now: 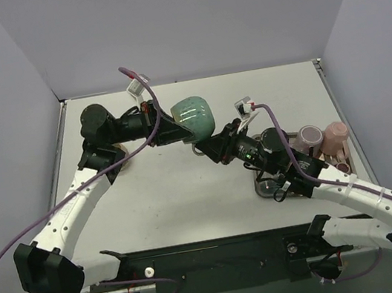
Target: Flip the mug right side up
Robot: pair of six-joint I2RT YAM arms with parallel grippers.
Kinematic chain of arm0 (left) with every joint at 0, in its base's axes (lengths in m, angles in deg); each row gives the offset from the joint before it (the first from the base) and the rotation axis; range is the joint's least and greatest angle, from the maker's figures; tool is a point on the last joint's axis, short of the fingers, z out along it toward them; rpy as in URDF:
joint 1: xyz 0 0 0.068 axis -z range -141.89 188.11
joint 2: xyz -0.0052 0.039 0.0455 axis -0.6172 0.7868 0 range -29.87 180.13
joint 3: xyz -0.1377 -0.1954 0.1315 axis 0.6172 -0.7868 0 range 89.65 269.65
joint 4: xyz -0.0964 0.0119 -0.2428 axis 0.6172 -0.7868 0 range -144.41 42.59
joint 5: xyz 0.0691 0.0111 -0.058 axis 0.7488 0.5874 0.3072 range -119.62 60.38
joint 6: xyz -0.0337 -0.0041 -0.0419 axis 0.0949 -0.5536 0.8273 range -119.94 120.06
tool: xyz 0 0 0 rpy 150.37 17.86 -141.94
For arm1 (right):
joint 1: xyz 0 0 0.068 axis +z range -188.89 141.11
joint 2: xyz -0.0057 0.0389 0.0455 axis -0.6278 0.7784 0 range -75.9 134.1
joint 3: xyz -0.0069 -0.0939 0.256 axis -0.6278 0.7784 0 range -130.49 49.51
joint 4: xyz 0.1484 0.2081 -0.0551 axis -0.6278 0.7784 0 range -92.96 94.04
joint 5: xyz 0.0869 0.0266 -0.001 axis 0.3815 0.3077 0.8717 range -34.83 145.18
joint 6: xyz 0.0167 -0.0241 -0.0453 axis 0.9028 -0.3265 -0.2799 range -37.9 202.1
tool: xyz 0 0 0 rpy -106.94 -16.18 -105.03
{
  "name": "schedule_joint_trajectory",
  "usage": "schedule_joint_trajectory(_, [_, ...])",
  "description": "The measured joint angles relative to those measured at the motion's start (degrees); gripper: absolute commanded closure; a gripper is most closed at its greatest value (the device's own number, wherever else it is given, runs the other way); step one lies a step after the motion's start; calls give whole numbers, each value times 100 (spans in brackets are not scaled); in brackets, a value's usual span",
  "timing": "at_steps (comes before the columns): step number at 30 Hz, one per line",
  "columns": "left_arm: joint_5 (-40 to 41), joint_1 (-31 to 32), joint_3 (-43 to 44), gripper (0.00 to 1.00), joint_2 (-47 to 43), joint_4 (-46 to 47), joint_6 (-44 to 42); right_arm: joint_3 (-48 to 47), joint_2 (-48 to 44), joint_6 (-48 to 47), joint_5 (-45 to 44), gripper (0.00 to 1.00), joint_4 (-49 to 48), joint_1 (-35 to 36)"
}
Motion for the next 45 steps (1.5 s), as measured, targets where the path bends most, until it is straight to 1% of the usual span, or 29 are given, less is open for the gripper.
schedule_joint_trajectory(1, [4, -39, 2, 100, -39, -238, -173, -9, 13, -17, 0, 45, 35, 15])
schedule_joint_trajectory(2, [55, -61, 24, 100, -76, -586, -444, -33, 13, -136, -24, 40, 149, 13])
schedule_joint_trajectory(3, [201, -76, 140, 100, -116, -1255, -822, -90, -33, -317, -101, 21, 393, 9])
schedule_joint_trajectory(4, [417, -142, 282, 100, -129, -2063, -1263, -127, -68, -367, -153, 15, 527, 4])
schedule_joint_trajectory(5, [691, -205, 428, 100, -114, -2734, -1703, -240, -136, -516, -275, 14, 841, -13])
schedule_joint_trajectory(7, [1659, -295, 881, 100, 46, -4236, -2848, -527, -297, -863, -553, 14, 1617, -133])
schedule_joint_trajectory(9, [2538, -358, 1185, 100, 260, -5215, -3897, -835, -433, -1180, -846, 14, 2415, -400])
schedule_joint_trajectory(12, [3609, -411, 1335, 100, 619, -6328, -5305, -1198, -592, -1624, -1399, 14, 3595, -1200])
schedule_joint_trajectory(15, [4221, -400, 1370, 100, 1145, -7147, -6277, -1211, -603, -1928, -1963, 18, 4483, -2081])
schedule_joint_trajectory(17, [4586, -374, 1482, 100, 1670, -7670, -6822, -1137, -544, -1998, -2129, 18, 4850, -2632])
schedule_joint_trajectory(20, [5086, -337, 1626, 100, 2396, -8048, -7346, -859, -365, -2028, -2280, 19, 5219, -3261])
schedule_joint_trajectory(25, [5783, -323, 1720, 100, 3136, -8107, -7882, -413, -70, -2140, -2404, 27, 5442, -3897])
schedule_joint_trajectory(26, [5877, -323, 1759, 100, 3239, -8102, -7969, -348, 11, -2155, -2402, 29, 5416, -4041])
schedule_joint_trajectory(30, [6111, -326, 1974, 100, 3539, -8091, -8164, -155, 476, -2149, -2240, 31, 5145, -4656])
schedule_joint_trajectory(34, [6238, -326, 2218, 100, 3838, -8072, -8277, -59, 885, -2131, -2107, 32, 4826, -4940])
schedule_joint_trajectory(36, [6290, -323, 2321, 100, 3917, -8076, -8306, -22, 1034, -2131, -2046, 35, 4675, -5016])
schedule_joint_trajectory(37, [6286, -323, 2361, 98, 3945, -8072, -8317, 4, 1086, -2131, -2028, 37, 4594, -5036])
schedule_joint_trajectory(38, [6264, -323, 2404, 95, 3980, -8074, -8323, 26, 1132, -2131, -2006, 38, 4531, -5064])
schedule_joint_trajectory(39, [6245, -323, 2444, 86, 4002, -8081, -8327, 37, 1167, -2129, -1987, 39, 4492, -5077])
schedule_joint_trajectory(40, [6203, -328, 2487, 73, 4030, -8094, -8336, 39, 1222, -2127, -1965, 39, 4450, -5097])
schedule_joint_trajectory(41, [6153, -330, 2540, 69, 4059, -8113, -8341, 39, 1287, -2129, -1941, 39, 4400, -5106])
schedule_joint_trajectory(42, [6102, -330, 2610, 59, 4096, -8144, -8358, 44, 1340, -2129, -1934, 39, 4365, -5115])
schedule_joint_trajectory(43, [6076, -328, 2677, 55, 4120, -8155, -8358, 46, 1408, -2129, -1932, 39, 4330, -5134])
schedule_joint_trajectory(44, [6043, -328, 2739, 48, 4122, -8161, -8378, 61, 1473, -2129, -1934, 40, 4280, -5141])
schedule_joint_trajectory(45, [6019, -328, 2787, 45, 4122, -8131, -8389, 98, 1517, -2131, -1932, 44, 4192, -5152])
